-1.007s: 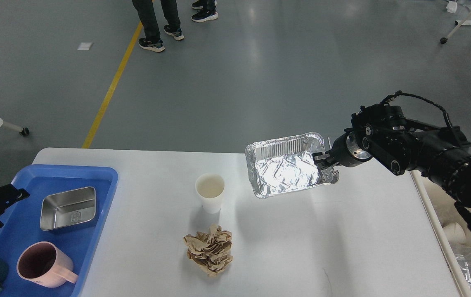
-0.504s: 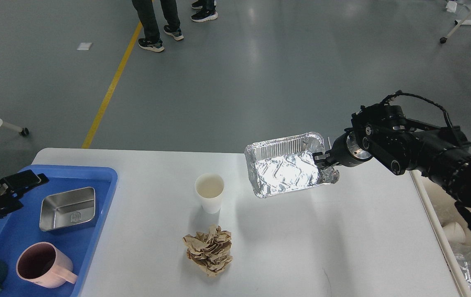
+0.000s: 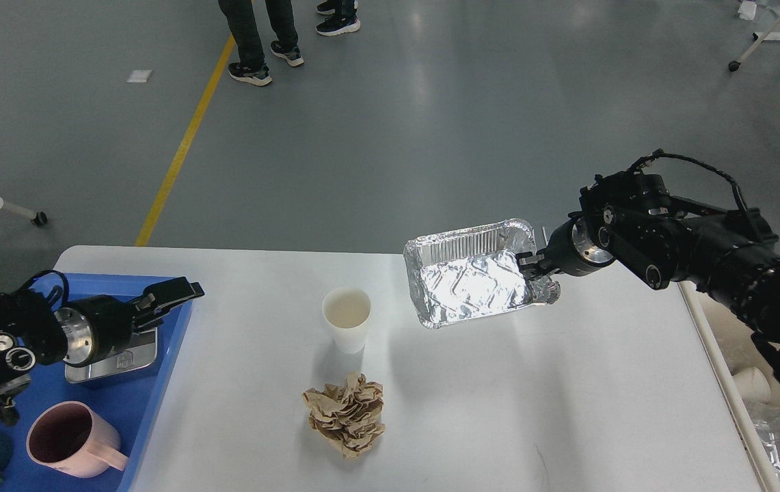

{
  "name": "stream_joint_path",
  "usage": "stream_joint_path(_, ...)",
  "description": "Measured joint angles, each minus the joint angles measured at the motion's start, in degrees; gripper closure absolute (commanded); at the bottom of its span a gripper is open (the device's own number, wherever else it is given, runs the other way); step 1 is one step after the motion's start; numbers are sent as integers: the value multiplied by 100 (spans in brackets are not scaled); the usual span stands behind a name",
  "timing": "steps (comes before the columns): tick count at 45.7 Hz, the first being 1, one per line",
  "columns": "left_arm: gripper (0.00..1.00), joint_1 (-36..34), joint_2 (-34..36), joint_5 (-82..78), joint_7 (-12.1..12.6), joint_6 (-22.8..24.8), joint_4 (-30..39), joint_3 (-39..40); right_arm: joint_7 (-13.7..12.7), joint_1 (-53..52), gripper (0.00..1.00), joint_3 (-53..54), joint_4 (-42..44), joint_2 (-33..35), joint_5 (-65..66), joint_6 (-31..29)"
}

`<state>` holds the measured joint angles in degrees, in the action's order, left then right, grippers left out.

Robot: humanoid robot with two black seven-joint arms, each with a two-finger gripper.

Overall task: Tidy desktop
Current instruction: 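Move the left gripper away from the blue tray toward the paper cup, then grasp the white paper cup with the left gripper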

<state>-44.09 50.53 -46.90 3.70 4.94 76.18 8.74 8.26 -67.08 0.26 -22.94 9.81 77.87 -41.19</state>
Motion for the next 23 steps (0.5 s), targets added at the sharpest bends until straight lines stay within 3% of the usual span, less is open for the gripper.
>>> stream_joint_path(10, 14, -632, -1156, 12, -2, -39, -794, -582, 0, 17, 100, 0, 2, 76, -16, -3)
stream_joint_path(23, 17, -935, -1696, 14, 34, -42, -984, -1083, 2, 20, 100, 1, -17, 64, -18, -3)
